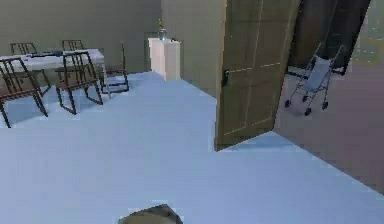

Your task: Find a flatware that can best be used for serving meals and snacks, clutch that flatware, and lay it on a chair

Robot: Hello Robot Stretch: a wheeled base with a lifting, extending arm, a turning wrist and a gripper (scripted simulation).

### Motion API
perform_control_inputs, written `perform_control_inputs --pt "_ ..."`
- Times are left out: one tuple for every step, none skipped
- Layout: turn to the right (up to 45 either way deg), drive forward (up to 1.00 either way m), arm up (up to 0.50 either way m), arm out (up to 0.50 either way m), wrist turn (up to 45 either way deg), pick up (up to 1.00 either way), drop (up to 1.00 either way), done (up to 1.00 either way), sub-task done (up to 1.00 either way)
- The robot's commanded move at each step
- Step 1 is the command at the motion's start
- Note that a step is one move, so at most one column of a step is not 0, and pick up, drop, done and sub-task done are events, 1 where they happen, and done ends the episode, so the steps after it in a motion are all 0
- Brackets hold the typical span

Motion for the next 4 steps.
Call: perform_control_inputs --pt "42.0 0.0 0.0 0.0 0.0 0.0 0.0 0.0 0.0" --pt "0.0 1.0 0.0 0.0 0.0 0.0 0.0 0.0 0.0" --pt "3.0 0.0 0.0 0.0 0.0 0.0 0.0 0.0 0.0" --pt "0.0 1.0 0.0 0.0 0.0 0.0 0.0 0.0 0.0"
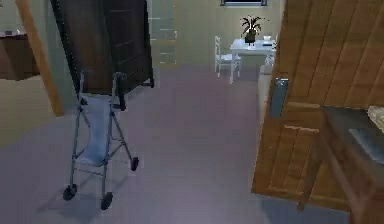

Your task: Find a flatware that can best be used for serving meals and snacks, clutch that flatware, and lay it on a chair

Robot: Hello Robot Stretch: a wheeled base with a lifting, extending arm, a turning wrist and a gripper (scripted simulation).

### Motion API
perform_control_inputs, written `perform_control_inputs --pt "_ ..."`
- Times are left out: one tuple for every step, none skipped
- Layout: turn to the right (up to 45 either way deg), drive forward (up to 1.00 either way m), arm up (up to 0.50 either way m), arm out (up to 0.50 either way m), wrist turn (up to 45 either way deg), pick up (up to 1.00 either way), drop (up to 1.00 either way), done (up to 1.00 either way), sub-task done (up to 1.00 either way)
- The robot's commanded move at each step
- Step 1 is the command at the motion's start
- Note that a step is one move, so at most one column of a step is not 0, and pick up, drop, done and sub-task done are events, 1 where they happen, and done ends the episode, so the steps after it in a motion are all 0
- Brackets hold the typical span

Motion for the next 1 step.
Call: perform_control_inputs --pt "0.0 1.0 0.0 0.0 0.0 0.0 0.0 0.0 0.0"
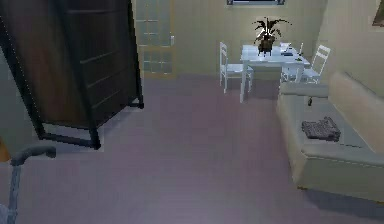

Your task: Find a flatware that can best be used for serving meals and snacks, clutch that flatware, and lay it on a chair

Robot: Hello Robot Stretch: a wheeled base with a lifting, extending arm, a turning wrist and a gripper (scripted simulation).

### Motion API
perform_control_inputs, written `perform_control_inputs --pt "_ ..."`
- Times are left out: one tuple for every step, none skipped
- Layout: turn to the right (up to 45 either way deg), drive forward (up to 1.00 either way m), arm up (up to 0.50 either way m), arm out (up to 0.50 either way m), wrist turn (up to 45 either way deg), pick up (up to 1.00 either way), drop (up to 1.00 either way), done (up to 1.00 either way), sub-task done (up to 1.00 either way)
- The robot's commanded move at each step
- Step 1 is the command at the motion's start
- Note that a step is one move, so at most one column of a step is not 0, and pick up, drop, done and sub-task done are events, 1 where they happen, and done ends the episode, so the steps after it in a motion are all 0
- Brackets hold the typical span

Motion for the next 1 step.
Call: perform_control_inputs --pt "0.0 0.85 0.0 0.0 0.0 0.0 0.0 0.0 0.0"
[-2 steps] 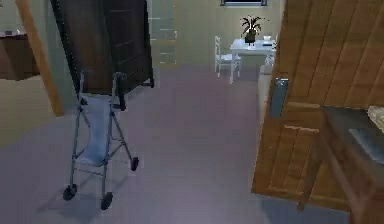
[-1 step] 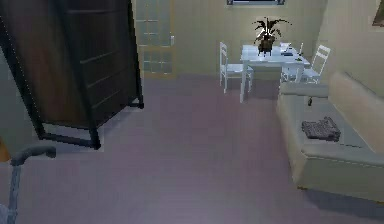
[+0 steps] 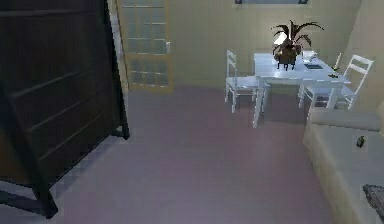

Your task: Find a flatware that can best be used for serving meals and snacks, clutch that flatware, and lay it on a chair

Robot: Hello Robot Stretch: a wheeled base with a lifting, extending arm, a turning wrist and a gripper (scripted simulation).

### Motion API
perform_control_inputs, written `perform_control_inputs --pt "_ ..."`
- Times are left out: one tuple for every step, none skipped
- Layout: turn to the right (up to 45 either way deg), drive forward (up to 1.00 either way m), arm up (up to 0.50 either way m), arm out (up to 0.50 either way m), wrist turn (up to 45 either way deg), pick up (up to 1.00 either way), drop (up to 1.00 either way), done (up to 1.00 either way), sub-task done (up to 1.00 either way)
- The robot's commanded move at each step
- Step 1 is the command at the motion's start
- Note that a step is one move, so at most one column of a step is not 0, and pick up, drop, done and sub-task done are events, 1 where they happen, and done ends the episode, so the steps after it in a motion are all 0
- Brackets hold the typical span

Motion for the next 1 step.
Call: perform_control_inputs --pt "-45.0 0.0 0.0 0.0 0.0 0.0 0.0 0.0 0.0"
